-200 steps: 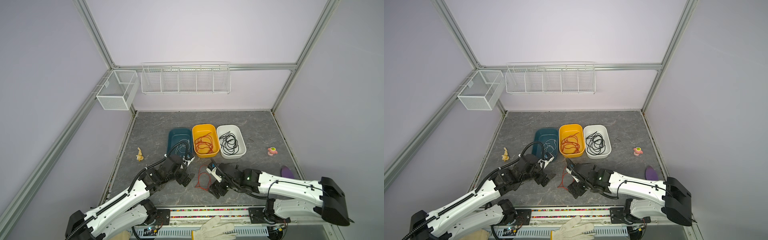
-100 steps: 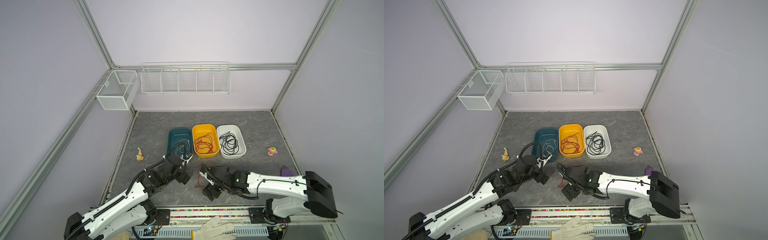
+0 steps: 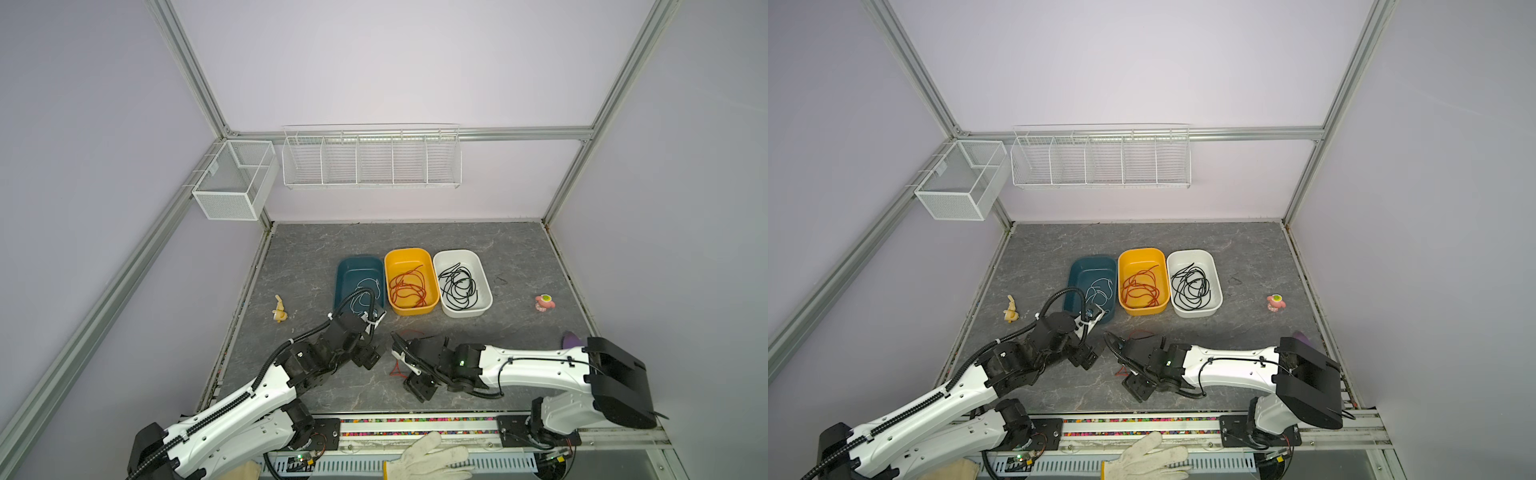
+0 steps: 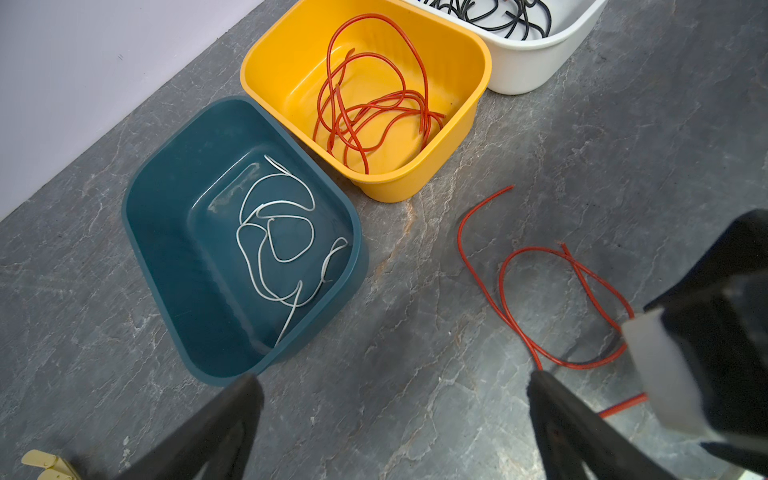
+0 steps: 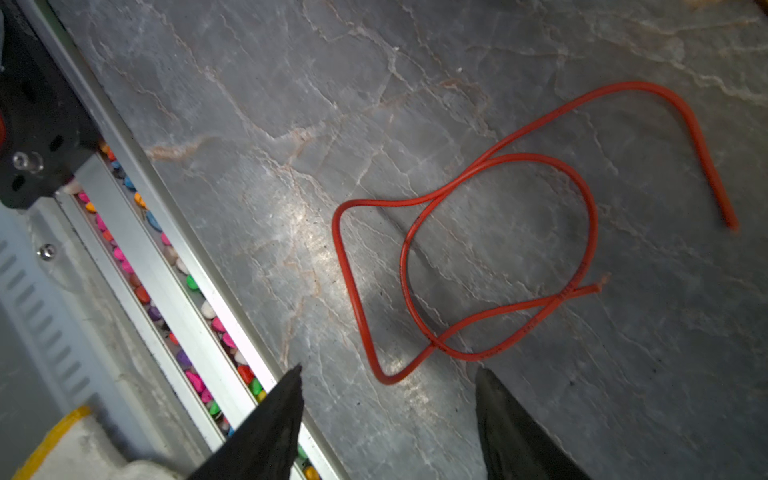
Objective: Untangle the cables
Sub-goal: 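Lower the right gripper onto the short red cable and close it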
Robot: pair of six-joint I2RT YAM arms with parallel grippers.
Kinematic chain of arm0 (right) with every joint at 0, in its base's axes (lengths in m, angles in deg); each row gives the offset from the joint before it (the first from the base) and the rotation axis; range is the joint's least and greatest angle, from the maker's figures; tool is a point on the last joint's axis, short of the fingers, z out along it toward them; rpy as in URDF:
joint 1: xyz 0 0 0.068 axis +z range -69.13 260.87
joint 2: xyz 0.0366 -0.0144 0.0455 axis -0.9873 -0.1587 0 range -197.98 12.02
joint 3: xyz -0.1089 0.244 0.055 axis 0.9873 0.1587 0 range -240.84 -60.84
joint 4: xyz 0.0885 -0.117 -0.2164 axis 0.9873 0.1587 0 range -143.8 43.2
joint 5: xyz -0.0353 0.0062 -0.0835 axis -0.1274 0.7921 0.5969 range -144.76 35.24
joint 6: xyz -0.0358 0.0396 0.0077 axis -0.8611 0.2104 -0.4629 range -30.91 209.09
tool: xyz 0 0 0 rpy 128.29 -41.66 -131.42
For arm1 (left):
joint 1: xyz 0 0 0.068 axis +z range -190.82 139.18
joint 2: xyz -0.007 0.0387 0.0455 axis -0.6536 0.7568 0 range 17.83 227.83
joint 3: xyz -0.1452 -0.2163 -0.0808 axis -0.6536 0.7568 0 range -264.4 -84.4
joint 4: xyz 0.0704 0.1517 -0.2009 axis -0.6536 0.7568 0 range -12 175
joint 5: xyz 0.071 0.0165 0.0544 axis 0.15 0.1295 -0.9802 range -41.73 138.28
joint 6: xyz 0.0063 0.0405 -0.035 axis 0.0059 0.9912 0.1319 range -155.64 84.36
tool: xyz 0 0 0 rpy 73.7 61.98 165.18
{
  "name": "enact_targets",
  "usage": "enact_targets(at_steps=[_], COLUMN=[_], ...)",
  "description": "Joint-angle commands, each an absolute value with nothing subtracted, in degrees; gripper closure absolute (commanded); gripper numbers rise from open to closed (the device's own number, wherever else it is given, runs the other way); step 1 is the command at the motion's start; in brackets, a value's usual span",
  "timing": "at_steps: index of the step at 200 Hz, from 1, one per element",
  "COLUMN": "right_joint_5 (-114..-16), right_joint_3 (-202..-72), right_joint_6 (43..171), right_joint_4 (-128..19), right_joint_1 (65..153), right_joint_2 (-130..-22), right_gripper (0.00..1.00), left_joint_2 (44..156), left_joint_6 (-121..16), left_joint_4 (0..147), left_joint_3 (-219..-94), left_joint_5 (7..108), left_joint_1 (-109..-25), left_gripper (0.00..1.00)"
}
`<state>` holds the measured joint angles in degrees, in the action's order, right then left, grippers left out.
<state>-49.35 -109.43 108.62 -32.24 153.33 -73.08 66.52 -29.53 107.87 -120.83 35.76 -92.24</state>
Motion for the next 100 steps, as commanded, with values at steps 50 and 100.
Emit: enact_targets(at_steps=[50, 100], right_joint_5=[-49.6, -49.7], right_joint_3=[-110.7, -110.5], right_joint_6=[107.7, 107.8], right_joint_4=[-34.3, -34.9], right_joint_1=[153.6, 153.7], right_joint_2=[-75.9, -77.0], right_gripper=[0.57, 0.67], left_joint_2=[66.5, 66.5], left_joint_6=[-28.4, -28.3], left_joint_4=[107.9, 107.9], left_joint_3=[-120.5, -120.5], left_joint_5=[34.7, 34.8], left_joint_1=[-92.7, -92.8], left_gripper=[0.01, 0.01])
